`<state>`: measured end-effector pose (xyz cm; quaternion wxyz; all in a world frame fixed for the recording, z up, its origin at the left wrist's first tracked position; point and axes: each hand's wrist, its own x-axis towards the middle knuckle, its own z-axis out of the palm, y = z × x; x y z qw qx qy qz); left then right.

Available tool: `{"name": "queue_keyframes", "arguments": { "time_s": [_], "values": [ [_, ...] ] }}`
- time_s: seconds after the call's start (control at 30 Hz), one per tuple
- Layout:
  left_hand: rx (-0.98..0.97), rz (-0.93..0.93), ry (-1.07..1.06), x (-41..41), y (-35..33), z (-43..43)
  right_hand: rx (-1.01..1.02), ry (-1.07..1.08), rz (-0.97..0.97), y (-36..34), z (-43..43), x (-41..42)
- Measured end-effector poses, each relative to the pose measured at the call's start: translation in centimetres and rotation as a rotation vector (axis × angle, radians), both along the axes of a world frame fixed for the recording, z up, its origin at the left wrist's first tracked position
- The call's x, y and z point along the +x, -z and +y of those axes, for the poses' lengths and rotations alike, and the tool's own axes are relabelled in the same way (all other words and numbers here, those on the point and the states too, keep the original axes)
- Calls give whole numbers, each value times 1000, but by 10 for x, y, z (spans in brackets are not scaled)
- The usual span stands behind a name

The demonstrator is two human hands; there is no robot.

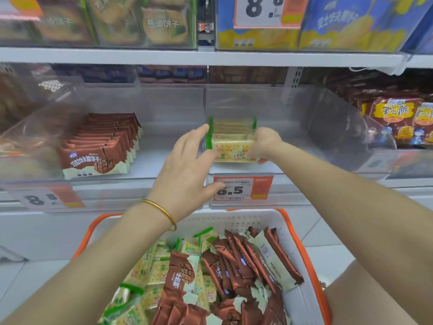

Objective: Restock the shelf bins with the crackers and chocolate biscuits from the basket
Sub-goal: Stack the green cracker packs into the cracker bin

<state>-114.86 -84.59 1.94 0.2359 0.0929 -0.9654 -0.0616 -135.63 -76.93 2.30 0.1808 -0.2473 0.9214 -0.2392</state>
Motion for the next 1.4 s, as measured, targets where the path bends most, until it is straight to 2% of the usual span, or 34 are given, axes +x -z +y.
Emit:
{"name": "queue_keyframes", "arguments": {
  "time_s": [0.1,0.2,0.33,0.5,0.87,1.0,1.07,1.17,1.23,1.3,1.4],
  "values": [
    [25,10,-2,-1,1,2,85,50,94,6,-8,-4],
    [34,18,-3,-2,3,3,107,110,104,12,-17,-2],
    [43,14,-9,-1,3,2,260,60,291,15,-18,2],
    [35,2,-15,-1,4,4,256,-4,360,18,-19,2],
    [35,4,-25,0,2,5,190,-19,308,15,-16,4],
    [52,97,4,10,4,5,197,7,315,5,-9,11],
    [50,176,10,24,6,7,145,26,342,-7,-4,18],
    [86,223,28,59,24,10,-176,16,444,-39,21,53],
    [106,104,-5,86,50,4,-398,-61,444,-52,47,94],
    [186,-97,-115,107,79,-12,-474,-218,351,-47,69,139],
    [310,-426,-402,125,115,-41,-277,-482,169,-3,66,183]
  ]
}}
